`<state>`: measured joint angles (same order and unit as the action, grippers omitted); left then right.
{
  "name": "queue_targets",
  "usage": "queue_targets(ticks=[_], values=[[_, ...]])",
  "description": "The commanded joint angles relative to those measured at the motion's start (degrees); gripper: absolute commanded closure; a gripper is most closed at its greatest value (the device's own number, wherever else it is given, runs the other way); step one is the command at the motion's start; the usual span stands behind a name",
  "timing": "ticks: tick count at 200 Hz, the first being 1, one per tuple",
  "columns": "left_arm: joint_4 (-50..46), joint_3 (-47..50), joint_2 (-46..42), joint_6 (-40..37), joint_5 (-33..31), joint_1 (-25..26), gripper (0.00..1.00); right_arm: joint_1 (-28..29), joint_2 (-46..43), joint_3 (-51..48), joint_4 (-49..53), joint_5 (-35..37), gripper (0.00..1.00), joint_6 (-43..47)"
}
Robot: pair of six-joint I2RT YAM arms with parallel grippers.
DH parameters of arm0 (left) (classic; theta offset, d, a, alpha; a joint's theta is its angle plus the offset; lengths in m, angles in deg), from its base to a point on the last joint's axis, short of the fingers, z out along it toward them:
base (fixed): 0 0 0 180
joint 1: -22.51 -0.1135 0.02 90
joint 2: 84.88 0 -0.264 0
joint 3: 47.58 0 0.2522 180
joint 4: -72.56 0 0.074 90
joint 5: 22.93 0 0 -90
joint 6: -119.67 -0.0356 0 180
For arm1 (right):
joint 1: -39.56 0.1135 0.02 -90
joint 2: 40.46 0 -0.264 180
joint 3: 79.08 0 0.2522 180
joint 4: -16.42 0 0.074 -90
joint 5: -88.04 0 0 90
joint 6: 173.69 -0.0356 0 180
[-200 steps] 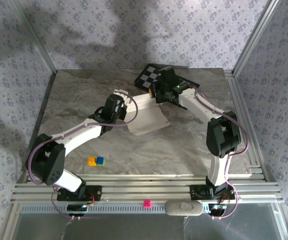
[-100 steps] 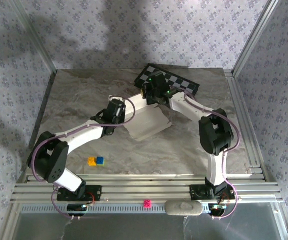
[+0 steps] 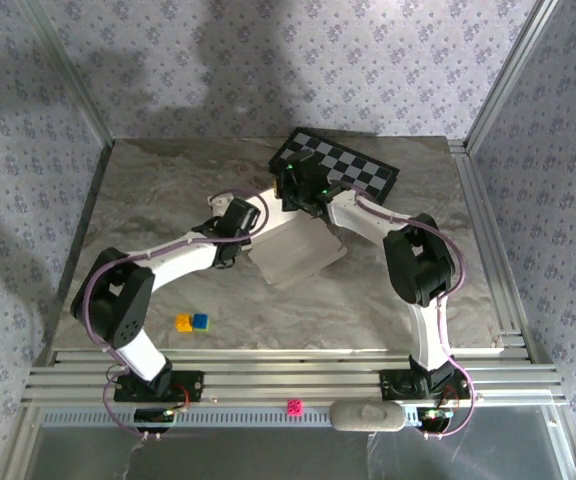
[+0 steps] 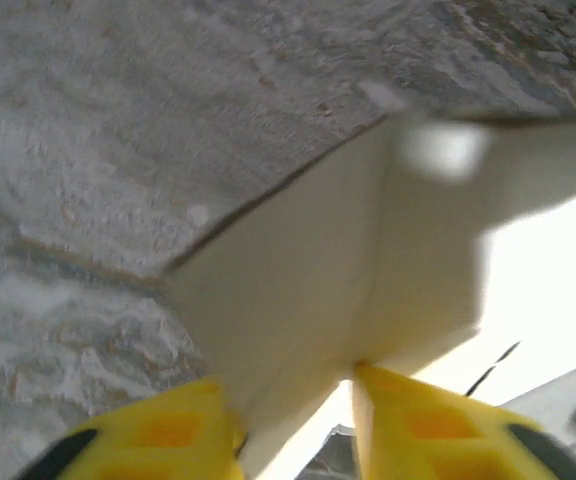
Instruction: Fold the paper box
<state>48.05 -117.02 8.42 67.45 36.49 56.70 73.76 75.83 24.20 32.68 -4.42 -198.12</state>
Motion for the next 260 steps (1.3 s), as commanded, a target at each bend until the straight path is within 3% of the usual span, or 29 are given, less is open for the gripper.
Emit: queue_targets(ticks=[1,19,45,75,108,161,186,219,260], values=[[-7.2,-2.3,-7.7,-1.6,3.2,-0.6,0.52,-1.4,1.3,-3.1,-1.9,1.3,1.00,3.0],[-10.0,-0.4,-16.6,-4.1,5.6,-2.1,0.48,-2.8,2.9,-6.1,-12.8,-3.9,1.00,7.5],[-7.5,7.0,-31.1,-5.5,13.7,-8.7,0.43,-2.9,4.8,-11.8,-29.8,-5.9,1.00,7.7],[-7.1,12.0,-38.5,-5.4,24.6,-18.8,0.48,-2.8,4.7,-13.3,-37.1,-8.4,1.00,10.3],[-7.1,13.3,-36.3,-4.5,31.2,-23.3,0.53,-2.8,5.4,-13.8,-45.2,-11.4,1.00,12.2],[-3.4,13.0,-32.6,-2.9,31.0,-23.4,0.53,-3.0,4.6,-16.8,-49.9,-14.7,1.00,14.3],[-3.0,11.3,-29.2,-5.2,32.8,-23.6,0.51,-3.4,7.2,-18.1,-54.4,-17.0,1.00,15.2],[-3.1,10.1,-24.9,-10.3,37.9,-24.4,0.56,-3.7,9.0,-19.0,-60.4,-19.5,1.00,14.5],[-3.0,11.1,-24.1,-12.5,39.6,-24.4,0.59,-3.9,8.6,-20.7,-67.1,-25.0,1.00,14.9]])
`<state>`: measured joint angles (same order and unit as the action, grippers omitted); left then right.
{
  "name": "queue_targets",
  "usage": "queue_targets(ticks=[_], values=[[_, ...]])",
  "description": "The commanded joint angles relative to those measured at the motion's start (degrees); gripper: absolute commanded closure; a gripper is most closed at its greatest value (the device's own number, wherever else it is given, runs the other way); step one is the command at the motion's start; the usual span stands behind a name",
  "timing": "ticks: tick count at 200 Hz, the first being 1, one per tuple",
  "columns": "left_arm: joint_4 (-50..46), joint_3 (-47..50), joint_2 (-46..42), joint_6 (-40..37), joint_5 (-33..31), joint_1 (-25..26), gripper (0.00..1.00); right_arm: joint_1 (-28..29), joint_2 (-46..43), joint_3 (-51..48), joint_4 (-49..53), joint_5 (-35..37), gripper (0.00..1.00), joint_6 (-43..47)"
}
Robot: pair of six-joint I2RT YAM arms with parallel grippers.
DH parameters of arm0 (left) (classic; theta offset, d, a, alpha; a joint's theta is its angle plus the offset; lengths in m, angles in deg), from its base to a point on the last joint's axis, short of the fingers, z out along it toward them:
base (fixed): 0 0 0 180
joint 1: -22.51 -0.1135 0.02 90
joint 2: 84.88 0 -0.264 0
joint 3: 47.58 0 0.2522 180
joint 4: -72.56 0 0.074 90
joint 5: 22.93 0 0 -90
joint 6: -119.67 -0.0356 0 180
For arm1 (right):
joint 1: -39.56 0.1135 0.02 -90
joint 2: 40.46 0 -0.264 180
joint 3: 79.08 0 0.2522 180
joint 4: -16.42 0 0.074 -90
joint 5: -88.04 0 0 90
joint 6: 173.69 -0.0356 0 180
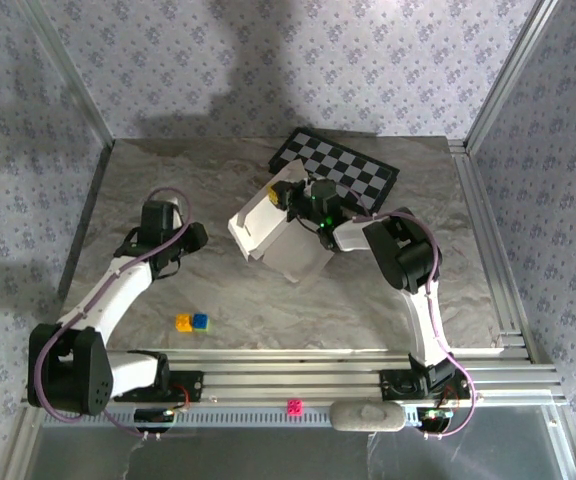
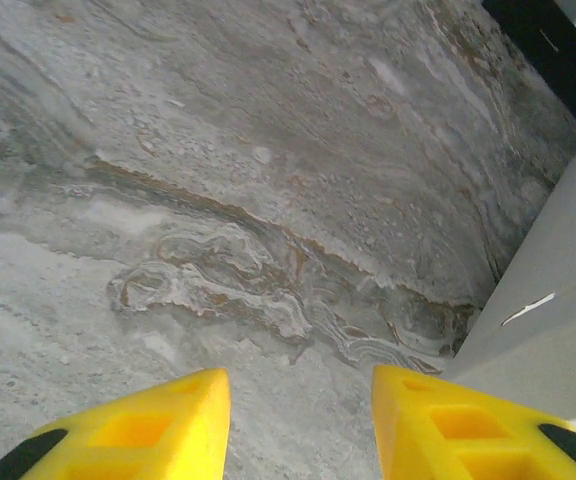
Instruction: Fold the paper box
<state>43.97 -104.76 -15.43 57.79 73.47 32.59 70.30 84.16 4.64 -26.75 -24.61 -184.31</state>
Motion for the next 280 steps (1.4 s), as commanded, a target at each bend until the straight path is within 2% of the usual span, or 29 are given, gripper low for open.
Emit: queue_targets(ticks=[1,39,65,85,111,156,212,280], values=[[1.2,-1.1,-0.3,-2.9,2.6,-0.2,0.59,-0.4,0.2,-1.1,-7.7,-4.9,1.00,1.2],[2.5,1.4,-1.6,-4.8,5.2,0.0,0.60,-0.9,-1.5,-7.3,-11.3,-8.2,1.00,1.9],[8.1,6.2,-3.8,-9.4,9.3,0.7,0.63,-1.9,-1.0,-9.6,-11.8,-10.6,1.00,3.0],[12.8,9.8,-4.4,-14.9,12.0,3.1,0.65,-2.4,0.0,-9.6,-13.1,-11.6,1.00,2.5],[13.9,10.4,-2.5,-19.4,14.2,6.9,0.65,-3.0,-0.3,-9.4,-13.4,-12.7,1.00,2.4],[21.4,11.2,2.0,-18.1,14.1,12.1,0.65,-3.2,-0.9,-8.6,-13.3,-12.4,1.00,1.5],[25.2,7.0,8.4,-18.0,12.7,17.6,0.65,-3.3,-1.0,-8.5,-13.2,-12.3,1.00,1.0],[26.2,4.6,9.6,-17.2,10.9,19.8,0.68,-3.4,-1.4,-8.8,-13.3,-11.6,1.00,0.3]])
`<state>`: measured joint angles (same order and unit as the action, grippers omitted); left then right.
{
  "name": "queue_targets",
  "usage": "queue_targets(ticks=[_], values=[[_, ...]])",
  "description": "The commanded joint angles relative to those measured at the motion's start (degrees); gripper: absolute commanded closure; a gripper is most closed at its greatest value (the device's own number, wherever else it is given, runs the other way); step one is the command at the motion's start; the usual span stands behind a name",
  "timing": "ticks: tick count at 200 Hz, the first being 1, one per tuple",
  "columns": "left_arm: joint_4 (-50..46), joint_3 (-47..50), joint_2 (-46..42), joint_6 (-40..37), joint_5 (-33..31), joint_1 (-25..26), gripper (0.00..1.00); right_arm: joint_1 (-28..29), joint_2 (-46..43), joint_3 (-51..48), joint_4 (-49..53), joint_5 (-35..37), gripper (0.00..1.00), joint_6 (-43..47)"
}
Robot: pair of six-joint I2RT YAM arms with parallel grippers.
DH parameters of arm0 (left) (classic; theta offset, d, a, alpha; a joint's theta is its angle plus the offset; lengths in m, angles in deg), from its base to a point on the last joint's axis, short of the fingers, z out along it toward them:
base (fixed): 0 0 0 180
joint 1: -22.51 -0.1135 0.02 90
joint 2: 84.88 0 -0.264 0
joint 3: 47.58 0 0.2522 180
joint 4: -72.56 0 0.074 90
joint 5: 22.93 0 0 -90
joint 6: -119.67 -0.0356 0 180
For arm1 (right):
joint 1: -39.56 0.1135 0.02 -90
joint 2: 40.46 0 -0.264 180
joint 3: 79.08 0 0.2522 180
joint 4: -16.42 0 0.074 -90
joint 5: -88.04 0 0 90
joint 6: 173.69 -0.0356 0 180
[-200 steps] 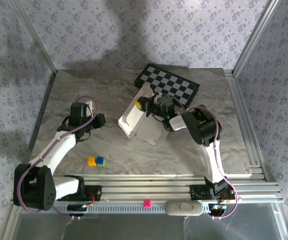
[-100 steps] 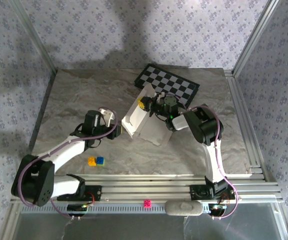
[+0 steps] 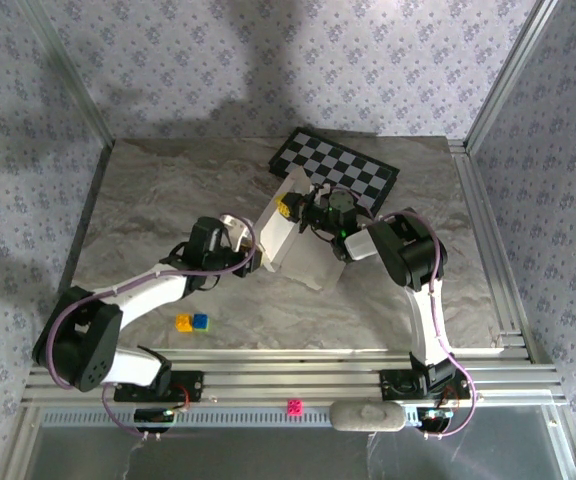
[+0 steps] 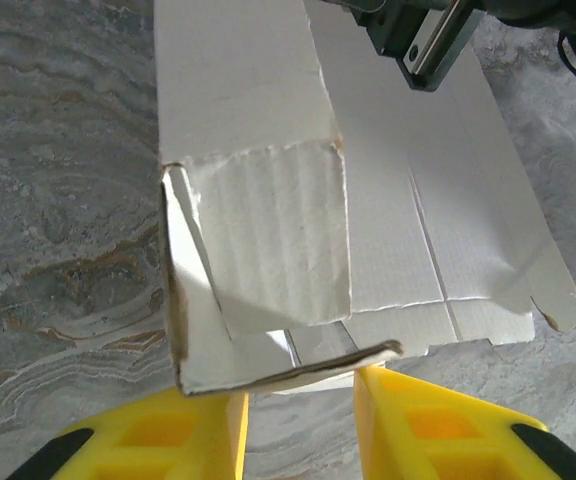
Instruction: Fold the paper box
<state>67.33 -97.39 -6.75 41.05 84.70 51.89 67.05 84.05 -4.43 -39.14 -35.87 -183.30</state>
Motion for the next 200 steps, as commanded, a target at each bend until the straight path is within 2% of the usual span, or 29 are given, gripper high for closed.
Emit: queue_targets(ticks=[1,72,112,171,200], values=[[2.9,-2.9,1.0,-0.5,-0.3,0.5,0.68,-0.2,-1.2,0.3,-0.9,-0.3,1.00,-0.7],[4.6,-4.9,3.2,0.7,-0.5,2.3,0.71,-0.3,-0.9,0.9,-0.8,0.5,1.00,-1.8],[8.1,-4.1,3.4,3.1,-0.4,2.6,0.62,-0.4,-0.6,1.6,-1.5,2.4,1.00,-3.6],[8.3,-5.7,6.5,3.5,-1.8,2.5,0.64,-0.3,-0.5,3.0,-0.7,3.0,1.00,-4.5],[8.4,-6.3,7.1,4.8,-3.7,2.6,0.61,-0.1,-0.6,2.6,-0.6,3.6,1.00,-4.7]])
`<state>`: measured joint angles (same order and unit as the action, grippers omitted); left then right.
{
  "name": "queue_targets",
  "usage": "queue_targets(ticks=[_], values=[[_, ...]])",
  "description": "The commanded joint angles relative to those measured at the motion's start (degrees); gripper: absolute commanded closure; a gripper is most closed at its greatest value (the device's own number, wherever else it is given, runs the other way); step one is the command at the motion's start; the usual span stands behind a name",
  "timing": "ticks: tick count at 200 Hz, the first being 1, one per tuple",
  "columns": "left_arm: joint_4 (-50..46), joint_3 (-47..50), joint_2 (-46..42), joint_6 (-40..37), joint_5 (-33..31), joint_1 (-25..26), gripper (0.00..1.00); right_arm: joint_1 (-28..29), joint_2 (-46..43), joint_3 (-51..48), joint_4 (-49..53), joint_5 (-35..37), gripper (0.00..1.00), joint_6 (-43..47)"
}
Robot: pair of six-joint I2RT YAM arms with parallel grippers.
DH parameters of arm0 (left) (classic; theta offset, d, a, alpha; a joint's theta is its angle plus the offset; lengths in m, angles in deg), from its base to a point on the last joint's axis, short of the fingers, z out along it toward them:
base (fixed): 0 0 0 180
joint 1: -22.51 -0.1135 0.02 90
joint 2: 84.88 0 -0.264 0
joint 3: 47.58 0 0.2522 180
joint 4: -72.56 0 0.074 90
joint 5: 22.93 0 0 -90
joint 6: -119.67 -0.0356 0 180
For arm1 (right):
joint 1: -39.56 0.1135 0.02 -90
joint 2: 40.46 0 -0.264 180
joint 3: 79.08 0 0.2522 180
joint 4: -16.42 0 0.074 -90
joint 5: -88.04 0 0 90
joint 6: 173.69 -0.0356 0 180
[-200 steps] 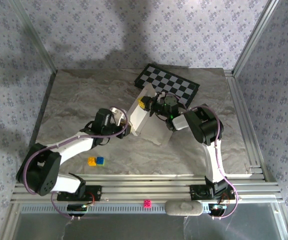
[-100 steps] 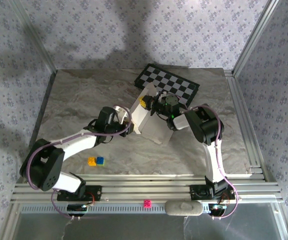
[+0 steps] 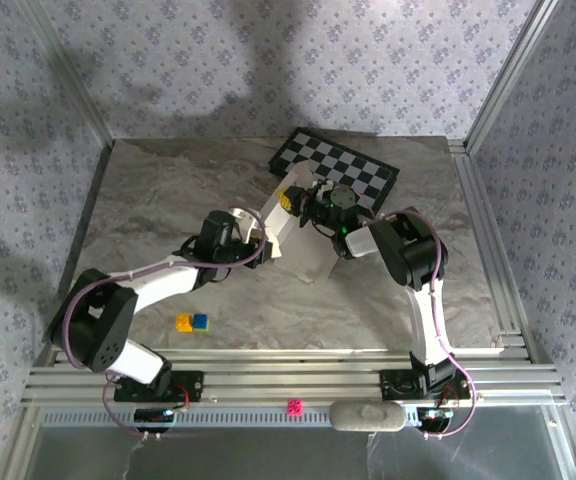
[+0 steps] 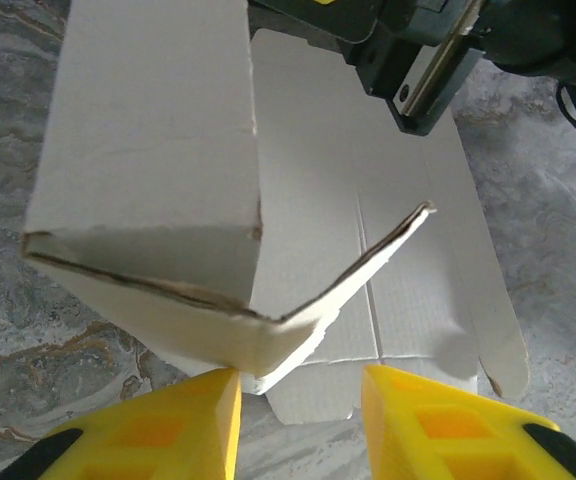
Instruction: Fold the paper box
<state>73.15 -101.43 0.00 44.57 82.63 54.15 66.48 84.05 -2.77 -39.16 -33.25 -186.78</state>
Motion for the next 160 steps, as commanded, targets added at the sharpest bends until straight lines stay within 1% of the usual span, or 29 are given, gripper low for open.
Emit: queue_targets(ticks=[1,72,85,120,160], values=[[2.7,-2.3,0.4,1.3,-1.6,0.3,0.60,0.5,-0.6,0.9,-0.5,1.0,1.00,-1.2],[5.2,-1.5,1.8,2.7,-3.5,0.3,0.51,0.6,0.0,1.2,0.4,2.3,1.00,-1.8],[5.1,-1.9,2.5,2.6,-4.2,0.3,0.51,0.7,0.1,1.3,0.4,2.3,1.00,-1.9],[3.2,-3.8,4.4,2.8,-8.8,0.3,0.54,0.8,0.0,1.0,0.8,2.9,1.00,-2.1],[4.1,-4.7,5.6,3.5,-12.2,1.0,0.54,1.2,-0.3,0.6,1.3,4.2,1.00,-2.4]])
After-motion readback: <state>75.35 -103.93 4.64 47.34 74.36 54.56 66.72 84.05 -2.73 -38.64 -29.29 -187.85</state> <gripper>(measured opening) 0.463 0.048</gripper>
